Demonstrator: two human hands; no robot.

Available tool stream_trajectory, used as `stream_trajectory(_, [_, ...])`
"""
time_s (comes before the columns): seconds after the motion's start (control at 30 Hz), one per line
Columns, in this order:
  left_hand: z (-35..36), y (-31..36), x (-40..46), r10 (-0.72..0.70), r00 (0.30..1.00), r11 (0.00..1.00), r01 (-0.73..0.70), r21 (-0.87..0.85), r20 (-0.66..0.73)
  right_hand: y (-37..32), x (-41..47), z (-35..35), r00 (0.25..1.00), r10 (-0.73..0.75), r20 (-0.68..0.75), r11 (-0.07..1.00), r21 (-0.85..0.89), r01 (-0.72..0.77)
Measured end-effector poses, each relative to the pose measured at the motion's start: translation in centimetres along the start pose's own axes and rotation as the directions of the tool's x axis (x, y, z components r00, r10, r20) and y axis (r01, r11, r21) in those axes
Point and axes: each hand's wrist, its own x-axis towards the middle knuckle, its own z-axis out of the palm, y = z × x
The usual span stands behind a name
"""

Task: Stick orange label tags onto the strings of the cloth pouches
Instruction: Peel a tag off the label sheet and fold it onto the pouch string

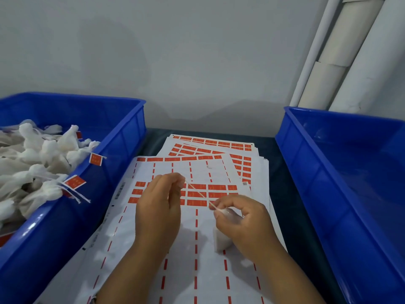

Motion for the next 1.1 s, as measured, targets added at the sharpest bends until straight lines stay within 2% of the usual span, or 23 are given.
stream_trajectory(0.1, [0.2,0.0,-0.1,-0.031,0.999,0.999,0.031,-0.019,-0.012,0.4,0.1,0.4,0.983,0.082,0.165,0.996,0.009,-0.085])
stream_trajectory(0.33, [0.1,-0.5,0.2,-0.102,0.994,0.994,0.100,-0.040,-0.045,0.2,0.2,0.9,0.932,0.158,0.326,0.987,-0.073,-0.142])
stream_trajectory(0.47, [0.1,-0.5,0.4,-0.133,0.988,0.991,0.130,-0.042,-0.082,0.9,0.2,0.9,0.934,0.175,0.312,0.982,-0.127,-0.142])
stream_trajectory(0.67, [0.2,-1.3,1.0,-0.264,0.960,0.963,0.259,-0.072,-0.091,1.1,0.7,0.2,0.942,0.227,0.246,0.969,0.040,-0.244])
stream_trajectory(0.73, [0.4,-1.9,1.1,-0.326,0.945,0.945,0.325,-0.033,-0.033,1.3,0.8,0.0,0.944,0.245,0.220,0.947,0.153,-0.281])
stream_trajectory(0.8, [0.7,-2.3,1.1,-0.351,0.931,0.936,0.347,0.051,0.098,1.6,0.7,-0.3,0.946,0.270,0.178,0.895,0.315,-0.315])
stream_trajectory(0.87, [1.0,-2.3,0.9,-0.329,0.904,0.942,0.295,0.156,0.274,1.9,0.9,-0.7,0.949,0.279,0.146,0.796,0.517,-0.314])
stream_trajectory(0.93, [1.4,-2.1,0.6,-0.271,0.858,0.956,0.186,0.227,0.437,2.0,1.0,-0.9,0.943,0.310,0.123,0.667,0.679,-0.307])
stream_trajectory(0.97, [1.5,-1.9,0.5,-0.232,0.837,0.963,0.127,0.237,0.495,2.1,1.1,-0.9,0.940,0.325,0.107,0.644,0.702,-0.303])
stream_trajectory(1.1, [1.5,-1.1,0.1,-0.093,0.753,0.982,-0.039,0.185,0.652,2.3,1.3,-0.5,0.937,0.348,0.014,0.756,0.588,-0.289])
